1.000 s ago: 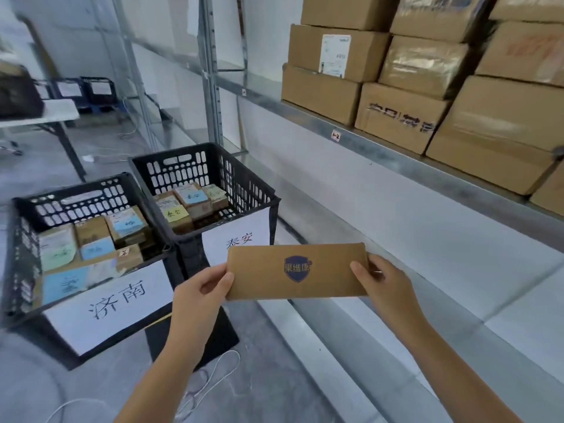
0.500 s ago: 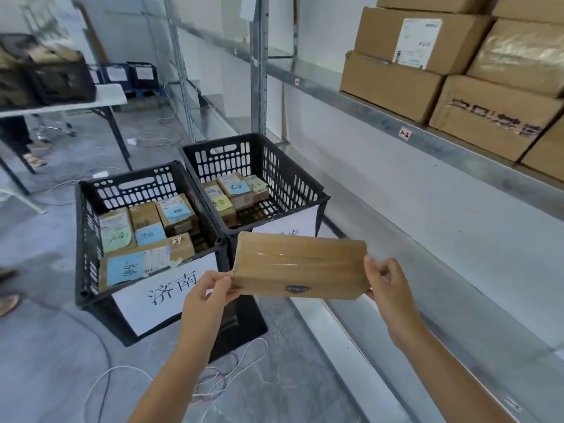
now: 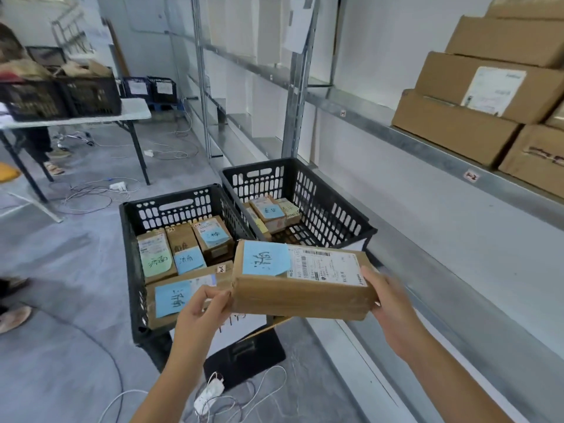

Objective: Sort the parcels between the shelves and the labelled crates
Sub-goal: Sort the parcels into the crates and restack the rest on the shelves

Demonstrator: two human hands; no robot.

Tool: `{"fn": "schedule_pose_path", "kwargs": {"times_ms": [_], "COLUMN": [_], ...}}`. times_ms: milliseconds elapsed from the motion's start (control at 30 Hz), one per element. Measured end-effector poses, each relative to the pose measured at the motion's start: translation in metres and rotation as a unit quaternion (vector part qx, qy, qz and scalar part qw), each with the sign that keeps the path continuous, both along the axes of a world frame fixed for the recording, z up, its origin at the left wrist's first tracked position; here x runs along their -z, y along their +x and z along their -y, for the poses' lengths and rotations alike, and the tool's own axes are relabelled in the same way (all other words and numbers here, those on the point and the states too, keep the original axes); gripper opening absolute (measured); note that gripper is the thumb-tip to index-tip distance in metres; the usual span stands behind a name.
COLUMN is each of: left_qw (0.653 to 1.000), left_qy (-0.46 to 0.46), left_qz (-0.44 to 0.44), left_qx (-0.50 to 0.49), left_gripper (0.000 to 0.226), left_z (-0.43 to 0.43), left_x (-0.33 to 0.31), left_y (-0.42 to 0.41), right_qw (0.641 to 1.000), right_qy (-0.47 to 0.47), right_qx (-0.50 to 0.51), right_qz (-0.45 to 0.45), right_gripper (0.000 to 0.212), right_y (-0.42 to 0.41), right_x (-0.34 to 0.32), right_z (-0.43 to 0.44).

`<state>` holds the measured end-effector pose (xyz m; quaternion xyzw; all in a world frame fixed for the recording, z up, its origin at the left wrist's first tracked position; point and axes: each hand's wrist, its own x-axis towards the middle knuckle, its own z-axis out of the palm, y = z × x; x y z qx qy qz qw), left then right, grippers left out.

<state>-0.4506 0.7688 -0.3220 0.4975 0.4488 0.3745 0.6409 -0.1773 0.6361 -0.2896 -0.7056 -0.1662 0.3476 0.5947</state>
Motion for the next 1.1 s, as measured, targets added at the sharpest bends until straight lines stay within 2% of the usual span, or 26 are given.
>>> {"fn": "schedule_pose_path", "kwargs": {"times_ms": [67,133,167,267,400,533,733,833,933,1033,1100], "left_qw": [1.000,1.000,1.000,1.000,1.000,0.999,0.999,0.999,0.998,0.993,0.989], "left_qy": [-0.005,-0.010,-0.012,-0.016,-0.027,-0.020,-0.035,-0.025,-0.019,0.002,0.003], "left_qz": [0.012,0.011,0.007,-0.004,0.003,0.011,0.037,0.012,-0.020,-0.031,-0.038], "left_qx": [0.014,0.011,0.007,-0.001,0.012,0.038,-0.008,-0.028,-0.059,-0.111,-0.146], "left_gripper": [0.028,0.050,0.054,0.053,0.082,0.080,0.077,0.069,0.053,0.063,0.060], "left_z": [-0.012,-0.024,-0.029,-0.042,-0.057,-0.067,-0.097,-0.127,-0.158,-0.181,-0.197], "left_x": [0.001,0.001,0.002,0.003,0.003,0.003,0.003,-0.003,-0.010,-0.014,-0.011], "left_y": [-0.009,-0.016,-0.019,-0.029,-0.042,-0.040,-0.027,-0.027,-0.032,-0.043,-0.054], "right_qw": [1.000,0.999,0.999,0.999,0.997,0.995,0.987,0.982,0.982,0.977,0.970], "right_qy": [0.007,0.016,0.018,0.019,0.006,0.017,0.005,-0.003,0.009,0.002,-0.012], "right_qx": [-0.001,-0.014,-0.020,-0.039,-0.056,-0.065,-0.138,-0.165,-0.180,-0.212,-0.240], "right_qz": [0.023,0.038,0.037,0.029,0.053,0.071,0.081,0.097,0.060,-0.006,-0.040], "right_gripper": [0.035,0.034,0.036,0.041,0.033,0.035,0.039,0.040,0.047,0.066,0.069], "right_y": [-0.010,-0.020,-0.024,-0.037,-0.045,-0.047,-0.023,-0.011,-0.012,-0.020,-0.027], "right_x": [0.001,0.002,0.002,0.005,0.005,0.001,-0.013,-0.022,-0.022,-0.019,-0.012], "right_z": [-0.014,-0.028,-0.035,-0.050,-0.061,-0.078,-0.134,-0.180,-0.233,-0.280,-0.307]}}
